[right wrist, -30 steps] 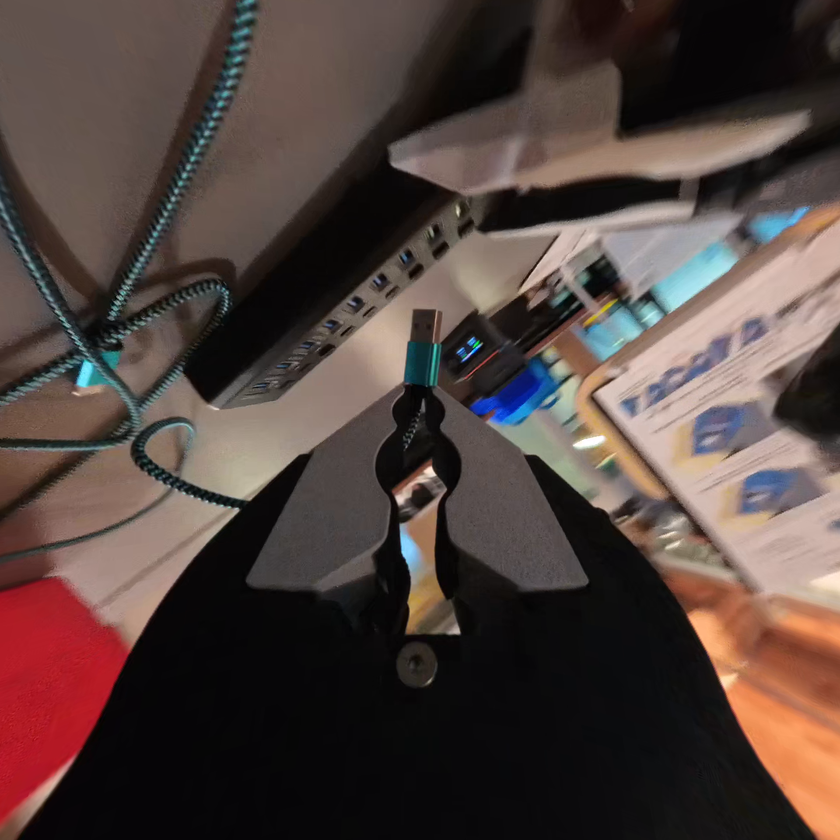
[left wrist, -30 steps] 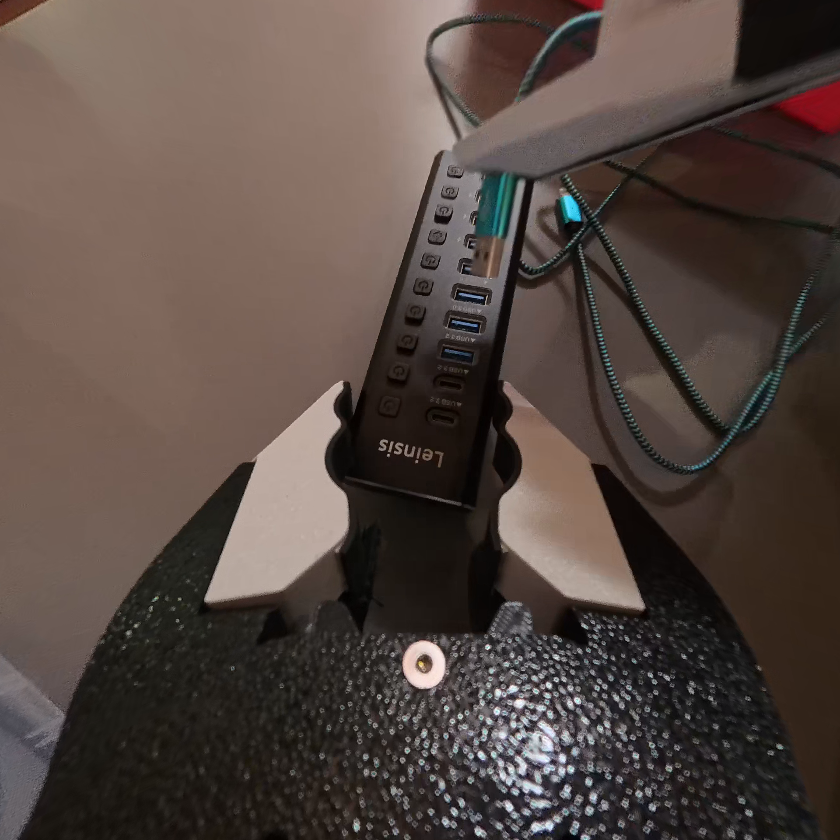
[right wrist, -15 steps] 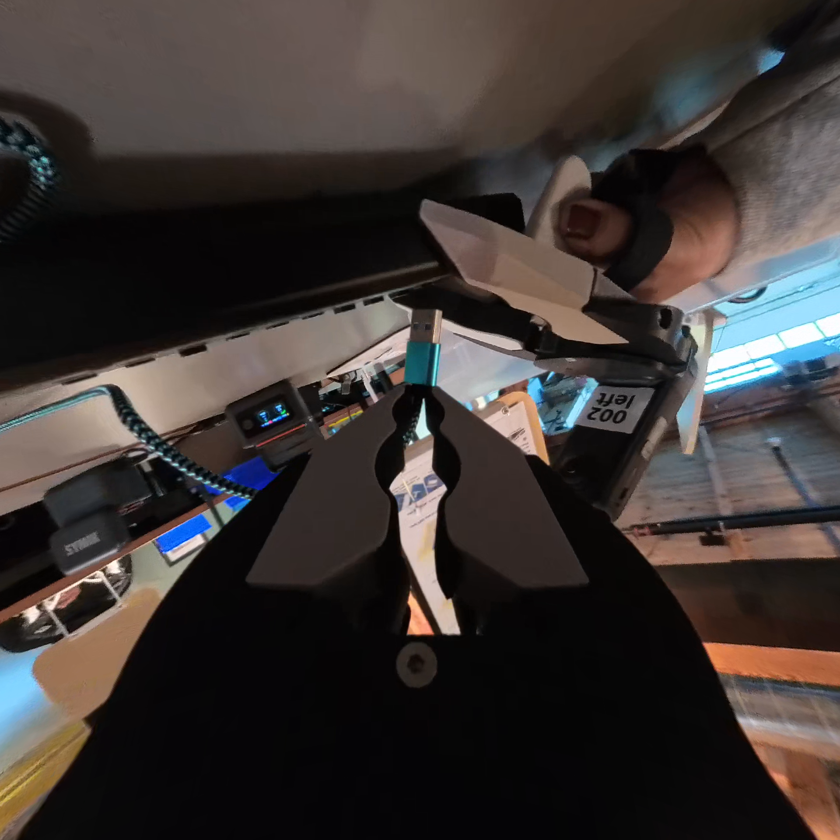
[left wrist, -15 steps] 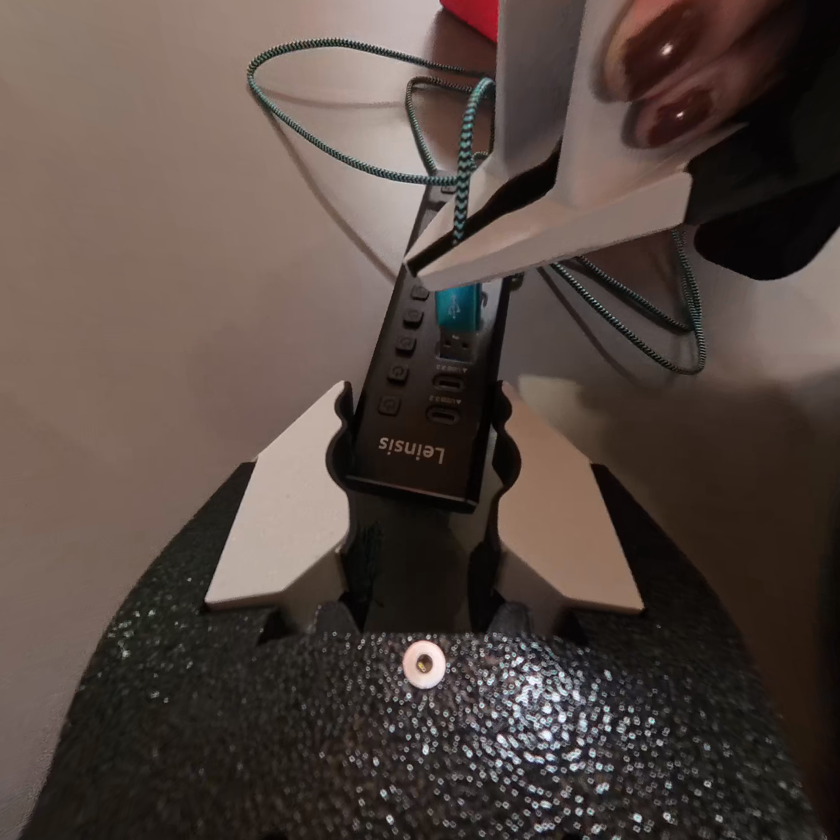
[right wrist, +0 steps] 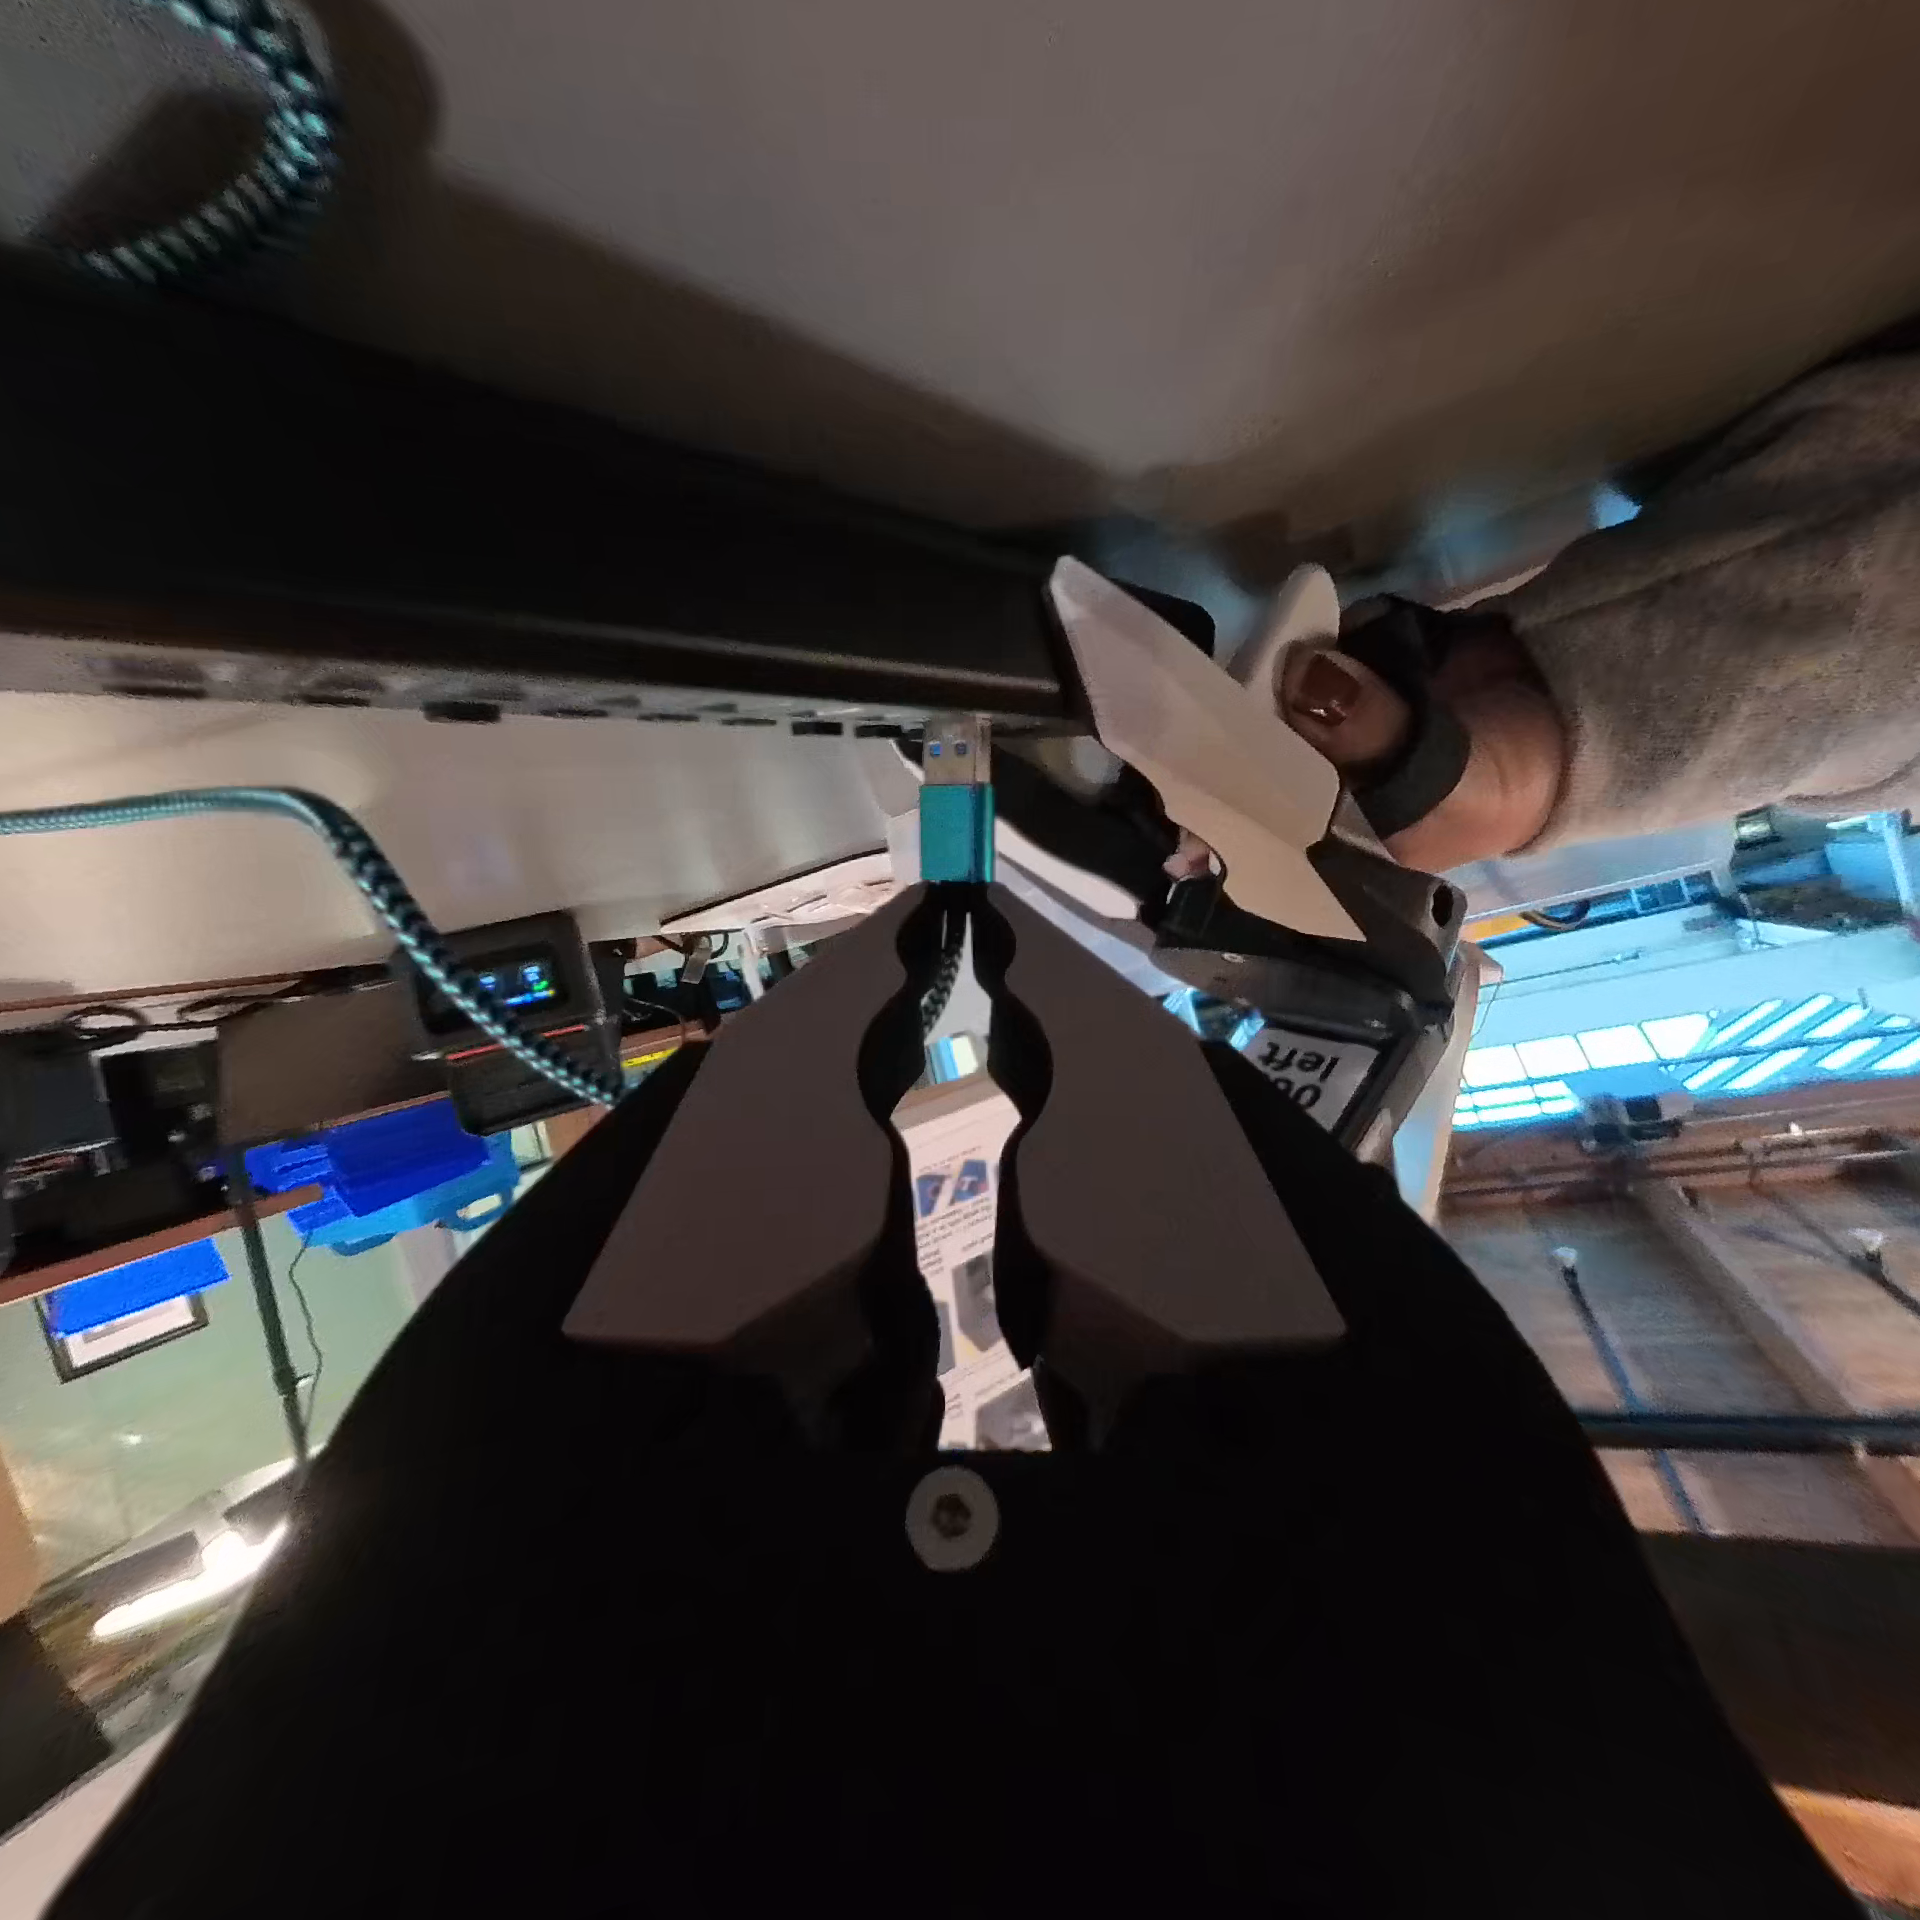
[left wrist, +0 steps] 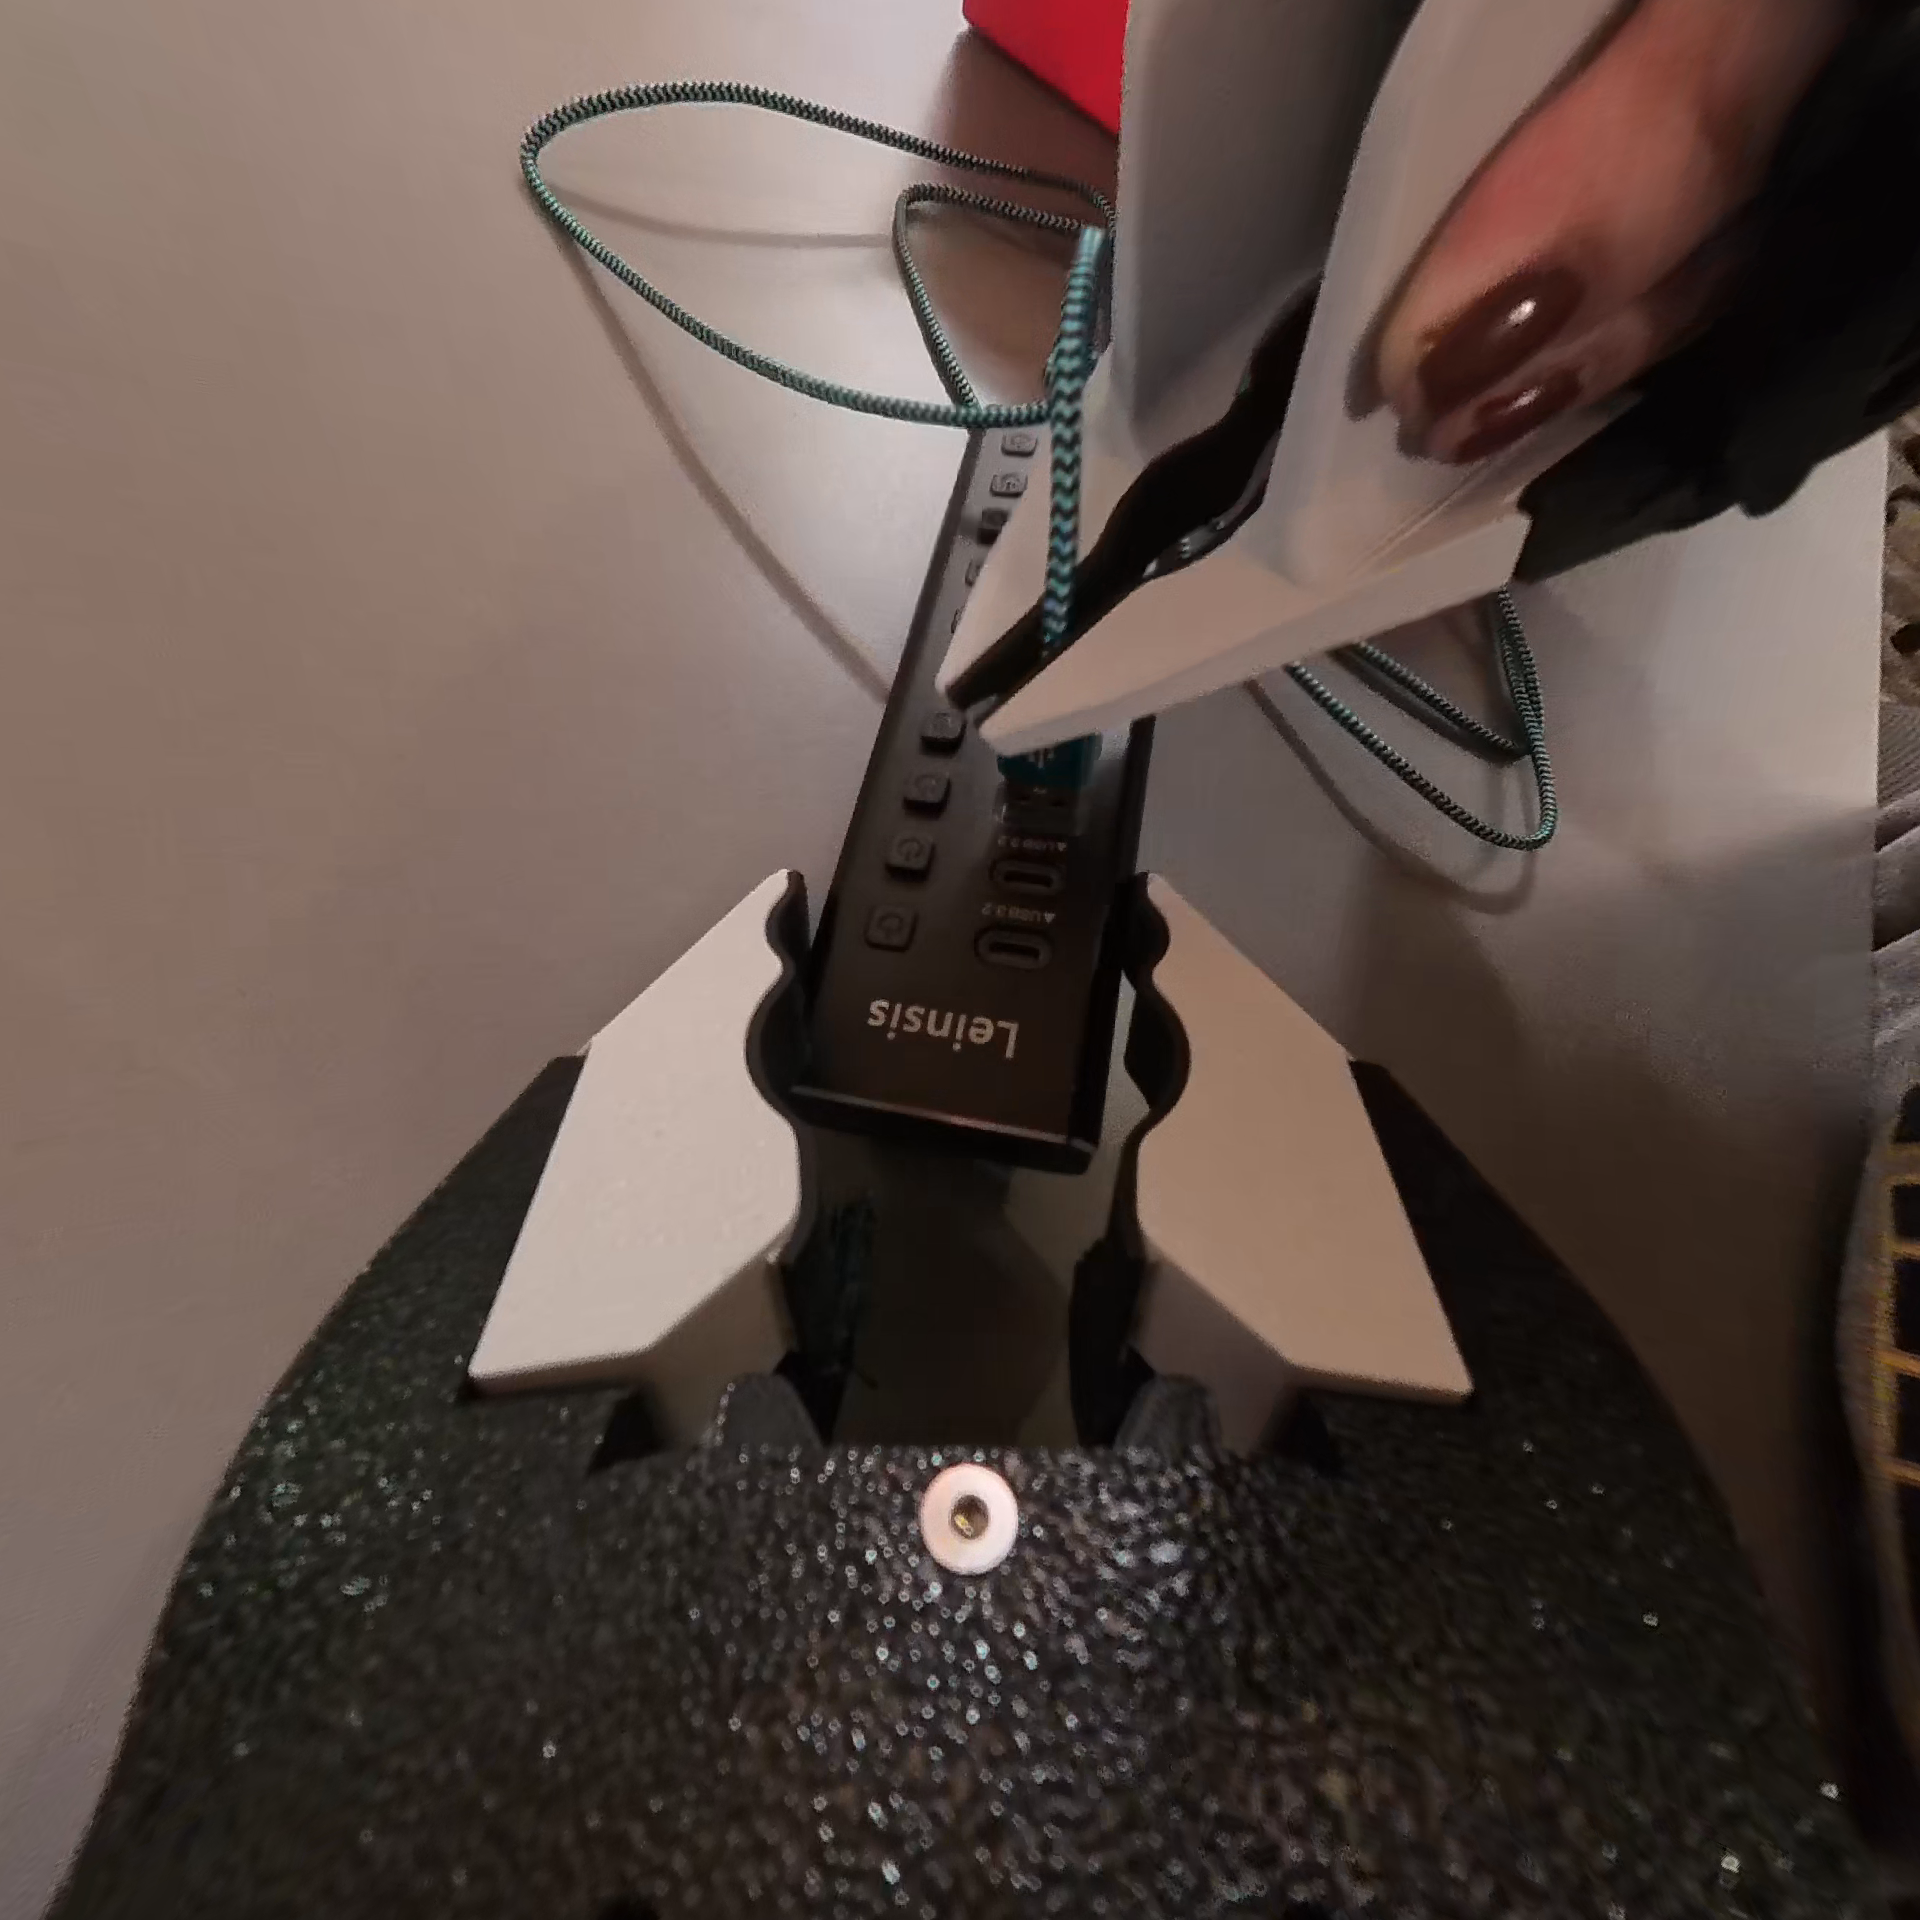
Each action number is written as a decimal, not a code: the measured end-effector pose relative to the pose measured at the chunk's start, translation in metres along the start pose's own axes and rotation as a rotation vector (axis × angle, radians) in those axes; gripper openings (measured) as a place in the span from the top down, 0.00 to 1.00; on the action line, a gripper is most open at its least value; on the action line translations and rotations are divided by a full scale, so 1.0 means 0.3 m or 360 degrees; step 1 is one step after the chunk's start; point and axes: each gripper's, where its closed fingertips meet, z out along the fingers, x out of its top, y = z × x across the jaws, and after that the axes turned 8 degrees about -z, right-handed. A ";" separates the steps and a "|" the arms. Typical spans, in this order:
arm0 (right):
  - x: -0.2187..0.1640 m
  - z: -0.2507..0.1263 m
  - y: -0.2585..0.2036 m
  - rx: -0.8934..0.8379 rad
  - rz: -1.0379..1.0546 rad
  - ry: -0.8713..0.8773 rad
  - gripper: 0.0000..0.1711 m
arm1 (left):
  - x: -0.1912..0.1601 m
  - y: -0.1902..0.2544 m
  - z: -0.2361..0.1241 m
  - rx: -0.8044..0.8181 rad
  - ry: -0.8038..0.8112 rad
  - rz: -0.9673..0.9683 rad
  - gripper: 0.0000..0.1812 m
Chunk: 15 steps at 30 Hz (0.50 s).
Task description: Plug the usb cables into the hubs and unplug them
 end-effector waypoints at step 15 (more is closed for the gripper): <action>0.001 0.001 0.009 0.0053 0.0127 -0.0069 0.98 | -0.007 0.001 0.003 0.0023 -0.0026 0.0028 0.67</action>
